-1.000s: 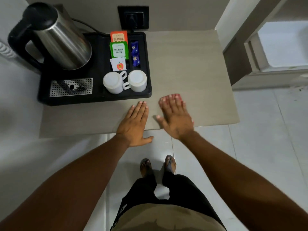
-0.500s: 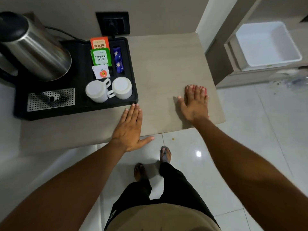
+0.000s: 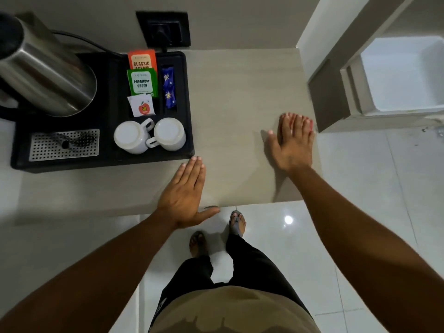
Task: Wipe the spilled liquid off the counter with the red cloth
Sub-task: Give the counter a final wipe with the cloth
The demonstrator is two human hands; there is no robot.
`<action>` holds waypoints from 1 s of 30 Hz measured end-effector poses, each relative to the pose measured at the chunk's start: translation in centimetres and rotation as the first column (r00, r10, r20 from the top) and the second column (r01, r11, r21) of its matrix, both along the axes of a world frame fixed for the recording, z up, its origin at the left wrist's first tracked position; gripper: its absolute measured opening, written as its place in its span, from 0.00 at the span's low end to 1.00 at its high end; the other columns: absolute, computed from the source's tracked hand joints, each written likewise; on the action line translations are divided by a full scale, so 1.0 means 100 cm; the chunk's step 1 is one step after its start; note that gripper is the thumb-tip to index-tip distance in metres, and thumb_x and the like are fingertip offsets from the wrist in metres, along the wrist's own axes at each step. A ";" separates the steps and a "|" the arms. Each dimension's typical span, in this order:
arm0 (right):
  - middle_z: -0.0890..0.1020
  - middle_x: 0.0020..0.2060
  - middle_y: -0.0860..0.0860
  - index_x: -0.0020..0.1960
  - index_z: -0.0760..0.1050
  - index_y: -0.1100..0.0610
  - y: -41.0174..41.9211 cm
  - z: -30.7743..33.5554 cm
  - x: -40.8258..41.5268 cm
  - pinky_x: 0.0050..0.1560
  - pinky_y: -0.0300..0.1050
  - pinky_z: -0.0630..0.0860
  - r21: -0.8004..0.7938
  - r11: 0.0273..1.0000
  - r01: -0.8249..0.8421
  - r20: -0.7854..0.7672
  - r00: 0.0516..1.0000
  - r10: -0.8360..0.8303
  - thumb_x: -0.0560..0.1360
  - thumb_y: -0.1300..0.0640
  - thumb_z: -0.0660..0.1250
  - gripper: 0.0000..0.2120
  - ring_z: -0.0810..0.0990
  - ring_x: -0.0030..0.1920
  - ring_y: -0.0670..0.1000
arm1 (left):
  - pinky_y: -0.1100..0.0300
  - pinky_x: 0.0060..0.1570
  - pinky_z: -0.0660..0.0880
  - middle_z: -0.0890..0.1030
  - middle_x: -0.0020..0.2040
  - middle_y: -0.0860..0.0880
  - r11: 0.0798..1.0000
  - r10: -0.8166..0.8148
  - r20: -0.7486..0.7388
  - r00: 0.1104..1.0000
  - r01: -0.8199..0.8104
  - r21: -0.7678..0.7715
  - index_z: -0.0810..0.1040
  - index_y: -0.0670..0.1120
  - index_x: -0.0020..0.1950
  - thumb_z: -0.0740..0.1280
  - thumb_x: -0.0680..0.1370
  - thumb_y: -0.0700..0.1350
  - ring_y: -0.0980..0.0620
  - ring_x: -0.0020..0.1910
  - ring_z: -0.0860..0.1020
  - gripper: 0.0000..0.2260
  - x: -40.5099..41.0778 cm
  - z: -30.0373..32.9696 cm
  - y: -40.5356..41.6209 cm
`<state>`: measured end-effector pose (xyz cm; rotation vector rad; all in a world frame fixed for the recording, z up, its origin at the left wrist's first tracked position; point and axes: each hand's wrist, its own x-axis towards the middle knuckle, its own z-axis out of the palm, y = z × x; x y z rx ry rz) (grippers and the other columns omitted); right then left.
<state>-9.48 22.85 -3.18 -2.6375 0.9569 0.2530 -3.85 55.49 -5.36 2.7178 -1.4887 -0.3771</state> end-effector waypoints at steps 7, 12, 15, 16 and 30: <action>0.40 0.82 0.59 0.83 0.39 0.52 0.052 0.003 0.011 0.79 0.61 0.37 0.061 0.943 -0.328 0.045 0.944 0.326 0.81 0.32 0.40 0.38 0.34 0.80 0.61 | 0.40 0.81 0.50 0.50 0.84 0.34 0.996 0.073 -0.037 0.997 -0.075 -0.041 0.51 0.34 0.82 0.50 0.77 0.76 0.39 0.84 0.46 0.51 -0.006 -0.001 -0.018; 0.41 0.82 0.56 0.83 0.40 0.54 0.008 0.009 -0.027 0.79 0.58 0.36 0.080 0.967 -0.241 0.007 0.971 0.241 0.79 0.31 0.35 0.40 0.35 0.81 0.57 | 0.41 0.81 0.50 0.51 0.83 0.34 0.992 0.083 -0.033 0.996 -0.085 -0.091 0.51 0.34 0.82 0.54 0.77 0.75 0.38 0.84 0.47 0.51 -0.006 -0.003 -0.017; 0.45 0.82 0.59 0.83 0.46 0.57 -0.039 0.012 0.006 0.79 0.60 0.38 0.041 0.984 -0.176 0.030 0.984 0.175 0.81 0.36 0.40 0.37 0.40 0.81 0.60 | 0.40 0.81 0.51 0.53 0.83 0.33 0.987 0.116 -0.014 0.993 -0.117 -0.106 0.52 0.34 0.81 0.55 0.76 0.76 0.37 0.83 0.50 0.53 -0.007 -0.004 -0.022; 0.46 0.82 0.59 0.83 0.46 0.57 -0.053 0.012 0.023 0.79 0.61 0.38 0.028 0.986 -0.163 0.030 0.986 0.163 0.81 0.36 0.41 0.37 0.40 0.81 0.61 | 0.40 0.81 0.52 0.54 0.83 0.33 0.986 0.126 -0.009 0.992 -0.127 -0.110 0.53 0.33 0.81 0.55 0.76 0.77 0.37 0.83 0.51 0.53 -0.007 -0.004 -0.023; 0.48 0.82 0.58 0.83 0.48 0.55 -0.013 0.020 0.179 0.79 0.61 0.40 -0.073 0.930 -0.361 0.098 0.925 0.366 0.81 0.34 0.44 0.37 0.41 0.81 0.63 | 0.41 0.81 0.51 0.56 0.82 0.33 0.987 0.084 -0.004 0.996 -0.084 -0.134 0.55 0.33 0.81 0.56 0.76 0.75 0.37 0.83 0.52 0.52 0.008 0.010 -0.024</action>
